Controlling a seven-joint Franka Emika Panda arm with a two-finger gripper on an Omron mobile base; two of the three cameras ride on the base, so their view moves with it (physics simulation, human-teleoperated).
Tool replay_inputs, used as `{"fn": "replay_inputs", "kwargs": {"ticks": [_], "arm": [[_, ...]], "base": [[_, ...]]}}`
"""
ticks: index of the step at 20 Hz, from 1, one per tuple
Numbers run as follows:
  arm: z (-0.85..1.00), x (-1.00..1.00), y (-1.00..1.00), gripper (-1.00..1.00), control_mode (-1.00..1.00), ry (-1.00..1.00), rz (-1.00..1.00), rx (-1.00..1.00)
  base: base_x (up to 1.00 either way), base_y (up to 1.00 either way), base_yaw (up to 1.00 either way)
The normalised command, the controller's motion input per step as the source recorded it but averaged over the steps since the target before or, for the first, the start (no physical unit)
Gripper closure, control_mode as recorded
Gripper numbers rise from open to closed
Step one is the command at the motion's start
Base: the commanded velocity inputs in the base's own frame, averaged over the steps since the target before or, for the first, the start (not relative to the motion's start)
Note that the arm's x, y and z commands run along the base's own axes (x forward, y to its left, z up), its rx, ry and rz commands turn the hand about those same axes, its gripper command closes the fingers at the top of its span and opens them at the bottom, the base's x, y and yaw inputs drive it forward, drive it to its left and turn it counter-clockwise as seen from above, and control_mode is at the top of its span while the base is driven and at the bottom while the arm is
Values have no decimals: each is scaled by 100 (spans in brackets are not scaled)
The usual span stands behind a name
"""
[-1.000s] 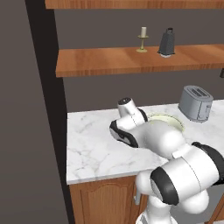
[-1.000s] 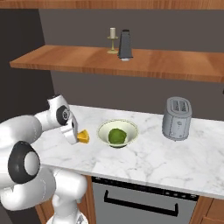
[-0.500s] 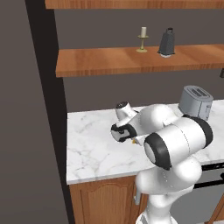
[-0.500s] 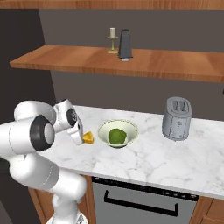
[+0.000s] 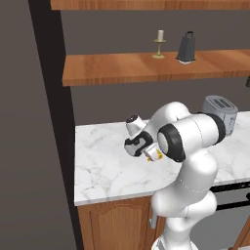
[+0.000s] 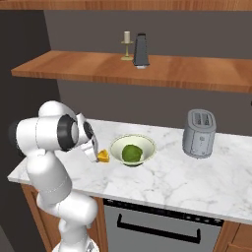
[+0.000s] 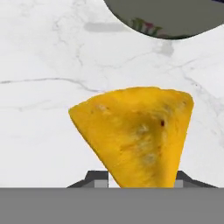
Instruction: Pick the cheese from the fridge and the cheese grater from the cabinet and place them next to the salad bowl.
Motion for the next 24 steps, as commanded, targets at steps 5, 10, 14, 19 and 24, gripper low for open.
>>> {"fn": "replay_inputs", "kwargs": {"ticks": [5,10,14,19,24], "arm": [[-11,23,0,100,-100,-1,0,0],[-8,22,-10,100,-100,-1,0,0],[-4,0,0,-100,-100,-2,0,0],[-1,0,0,-100,-100,0,0,0],[0,0,0,-100,-100,0,-1,0]], "base": [[0,0,0],[0,0,0],[0,0,0],[0,0,0],[0,0,0]]}}
